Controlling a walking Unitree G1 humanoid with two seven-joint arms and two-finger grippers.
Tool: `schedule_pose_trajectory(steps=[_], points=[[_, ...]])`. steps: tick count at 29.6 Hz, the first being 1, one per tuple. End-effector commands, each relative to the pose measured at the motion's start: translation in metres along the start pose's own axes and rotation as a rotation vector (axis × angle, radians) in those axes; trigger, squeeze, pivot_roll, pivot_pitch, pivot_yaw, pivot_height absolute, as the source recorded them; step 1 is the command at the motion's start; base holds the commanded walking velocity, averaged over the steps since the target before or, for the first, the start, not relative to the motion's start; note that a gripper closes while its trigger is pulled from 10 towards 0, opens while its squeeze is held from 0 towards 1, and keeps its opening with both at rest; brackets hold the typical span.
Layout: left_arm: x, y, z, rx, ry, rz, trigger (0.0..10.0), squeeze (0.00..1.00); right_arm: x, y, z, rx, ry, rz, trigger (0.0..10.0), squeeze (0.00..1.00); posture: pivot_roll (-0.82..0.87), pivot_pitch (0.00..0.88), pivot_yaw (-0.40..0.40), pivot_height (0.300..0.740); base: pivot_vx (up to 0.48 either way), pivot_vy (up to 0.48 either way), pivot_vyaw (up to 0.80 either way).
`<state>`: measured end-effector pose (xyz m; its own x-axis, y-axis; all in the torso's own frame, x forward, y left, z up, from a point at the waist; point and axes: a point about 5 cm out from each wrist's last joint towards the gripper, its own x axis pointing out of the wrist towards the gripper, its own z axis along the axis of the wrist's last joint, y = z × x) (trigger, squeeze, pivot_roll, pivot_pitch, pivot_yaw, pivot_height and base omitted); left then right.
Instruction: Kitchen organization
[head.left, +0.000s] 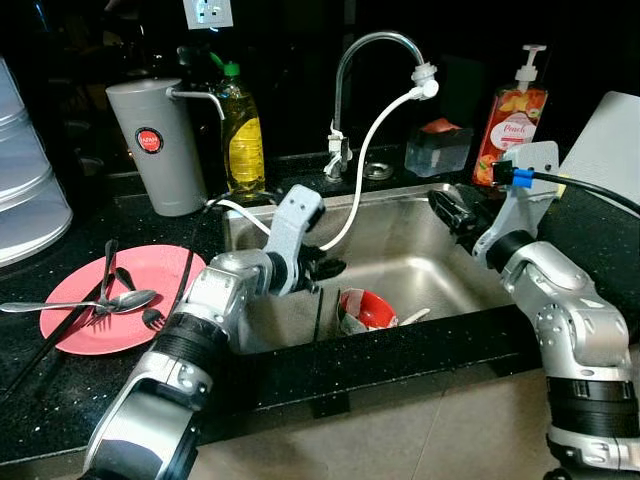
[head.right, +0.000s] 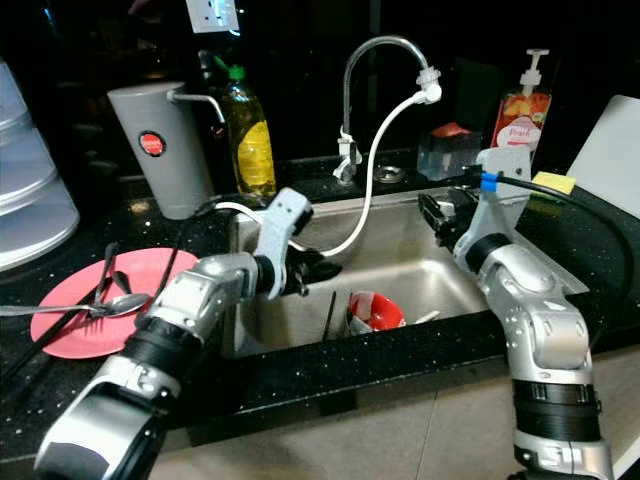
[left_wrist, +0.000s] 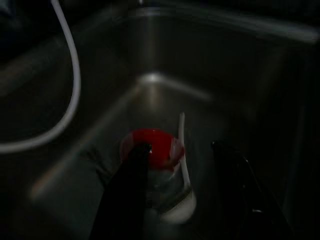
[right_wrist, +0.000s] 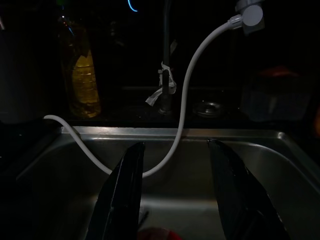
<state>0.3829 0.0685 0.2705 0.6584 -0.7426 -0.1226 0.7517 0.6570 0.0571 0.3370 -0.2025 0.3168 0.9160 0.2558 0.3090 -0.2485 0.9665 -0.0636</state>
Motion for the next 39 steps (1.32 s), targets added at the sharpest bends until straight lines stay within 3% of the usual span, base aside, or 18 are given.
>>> schedule_pose_trajectory(steps=[1,8,11,14,16,19,39], points=[[-0.008,0.003,0.009,-0.003,-0.045,0.023,10.0,0.0,0.0,0.005,0.005,0.003,-0.024,0.012,10.0,0.0,-0.08,0.088,0.044,0.74,0.0,0.0,0.0],[-0.031,0.009,0.037,0.086,-0.151,0.144,10.0,0.0,0.002,0.016,0.004,0.037,-0.033,0.033,10.0,0.0,-0.07,0.092,0.039,0.74,0.0,0.0,0.0],[-0.043,0.014,0.038,0.119,-0.158,0.23,10.0,0.0,0.003,0.022,0.003,0.052,-0.034,0.045,10.0,0.0,-0.07,0.092,0.039,0.74,0.0,0.0,0.0],[-0.048,0.014,0.037,0.109,-0.162,0.246,10.0,0.0,0.004,0.025,0.002,0.057,-0.034,0.051,10.0,0.0,-0.08,0.096,0.035,0.74,0.0,0.0,0.0],[-0.069,0.009,0.033,0.114,-0.16,0.293,10.0,0.0,0.005,0.034,-0.002,0.085,-0.027,0.073,10.0,0.0,-0.06,0.101,0.019,0.74,0.0,0.0,0.0],[-0.075,0.008,0.032,0.118,-0.158,0.308,10.0,0.0,0.006,0.038,-0.004,0.095,-0.022,0.081,10.0,0.0,-0.05,0.101,0.014,0.74,0.0,0.0,0.0],[-0.086,0.004,0.03,0.13,-0.155,0.386,10.0,0.0,0.008,0.043,-0.006,0.116,-0.019,0.09,10.0,0.0,-0.05,0.079,0.007,0.74,0.0,0.0,0.0]])
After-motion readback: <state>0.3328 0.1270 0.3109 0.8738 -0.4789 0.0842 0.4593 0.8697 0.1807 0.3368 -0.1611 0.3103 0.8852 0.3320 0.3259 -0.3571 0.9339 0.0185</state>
